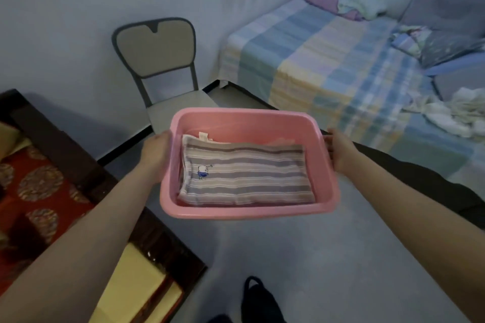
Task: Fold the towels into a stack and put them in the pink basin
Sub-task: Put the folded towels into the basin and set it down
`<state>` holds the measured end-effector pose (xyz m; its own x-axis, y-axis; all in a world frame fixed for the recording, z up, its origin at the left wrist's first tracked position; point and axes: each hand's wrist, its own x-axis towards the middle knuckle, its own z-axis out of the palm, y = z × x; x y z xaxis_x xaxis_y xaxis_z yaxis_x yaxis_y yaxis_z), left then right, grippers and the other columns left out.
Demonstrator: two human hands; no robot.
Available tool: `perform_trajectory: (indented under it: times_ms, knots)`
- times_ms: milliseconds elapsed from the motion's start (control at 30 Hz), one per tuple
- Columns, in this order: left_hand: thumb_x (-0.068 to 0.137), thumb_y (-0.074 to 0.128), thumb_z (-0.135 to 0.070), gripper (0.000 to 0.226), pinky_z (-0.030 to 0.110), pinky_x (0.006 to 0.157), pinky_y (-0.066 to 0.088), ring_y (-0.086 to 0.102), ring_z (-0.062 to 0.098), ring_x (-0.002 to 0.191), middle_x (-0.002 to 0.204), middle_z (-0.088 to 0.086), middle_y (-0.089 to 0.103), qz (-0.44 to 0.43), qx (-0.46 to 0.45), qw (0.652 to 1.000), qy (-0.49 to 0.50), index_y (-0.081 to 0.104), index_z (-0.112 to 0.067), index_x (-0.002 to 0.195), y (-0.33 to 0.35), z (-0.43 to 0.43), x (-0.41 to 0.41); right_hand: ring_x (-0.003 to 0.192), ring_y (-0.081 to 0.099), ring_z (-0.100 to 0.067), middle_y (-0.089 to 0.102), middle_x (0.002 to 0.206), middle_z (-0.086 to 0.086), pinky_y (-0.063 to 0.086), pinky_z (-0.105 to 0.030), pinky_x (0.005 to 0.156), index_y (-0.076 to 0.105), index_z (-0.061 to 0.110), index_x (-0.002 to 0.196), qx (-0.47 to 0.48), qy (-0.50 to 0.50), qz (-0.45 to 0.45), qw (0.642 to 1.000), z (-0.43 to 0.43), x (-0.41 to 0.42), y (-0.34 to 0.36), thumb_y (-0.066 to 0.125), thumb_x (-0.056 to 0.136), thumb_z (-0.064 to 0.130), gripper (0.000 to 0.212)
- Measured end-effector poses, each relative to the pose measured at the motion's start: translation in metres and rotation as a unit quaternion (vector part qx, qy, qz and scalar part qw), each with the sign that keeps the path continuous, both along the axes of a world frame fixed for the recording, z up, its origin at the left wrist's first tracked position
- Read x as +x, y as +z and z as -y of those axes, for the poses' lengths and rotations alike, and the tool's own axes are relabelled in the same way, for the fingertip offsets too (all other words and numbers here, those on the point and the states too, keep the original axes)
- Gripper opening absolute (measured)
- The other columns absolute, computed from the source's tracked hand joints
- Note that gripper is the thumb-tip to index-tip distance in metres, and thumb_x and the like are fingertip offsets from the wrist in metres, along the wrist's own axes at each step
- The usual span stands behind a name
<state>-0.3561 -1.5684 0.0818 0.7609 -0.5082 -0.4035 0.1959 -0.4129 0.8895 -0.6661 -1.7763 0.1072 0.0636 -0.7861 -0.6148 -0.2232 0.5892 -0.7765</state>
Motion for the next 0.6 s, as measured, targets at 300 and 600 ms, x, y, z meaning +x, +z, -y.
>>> perform_trajectory:
  times_ms: [300, 600]
  knots:
    - [0.085, 0.046, -0.019, 0.025, 0.037, 0.068, 0.039, 0.050, 0.024, 0.068, 0.067, 0.007, 0.054, 0.001, 0.023, 0.992, 0.121, 0.055, -0.012, 0.063, 0.001, 0.115, 0.056, 0.042, 0.044, -0.015, 0.047, 0.048, -0.003, 0.036, -0.016, 0.039, 0.044, 0.016, 0.065, -0.001, 0.071, 0.014, 0.997, 0.165, 0.118, -0.003, 0.028, 0.099, 0.041, 0.045]
    - [0.091, 0.043, -0.026, 0.030, 0.028, 0.053, 0.041, 0.051, 0.021, 0.058, 0.072, 0.011, 0.056, 0.046, 0.068, 0.986, 0.142, 0.060, -0.005, 0.076, -0.043, 0.207, 0.172, 0.070, 0.057, -0.019, 0.063, 0.073, -0.005, 0.050, -0.033, 0.066, 0.058, 0.016, 0.074, -0.008, 0.142, -0.015, 0.990, 0.296, 0.272, -0.054, 0.051, 0.089, 0.027, 0.020]
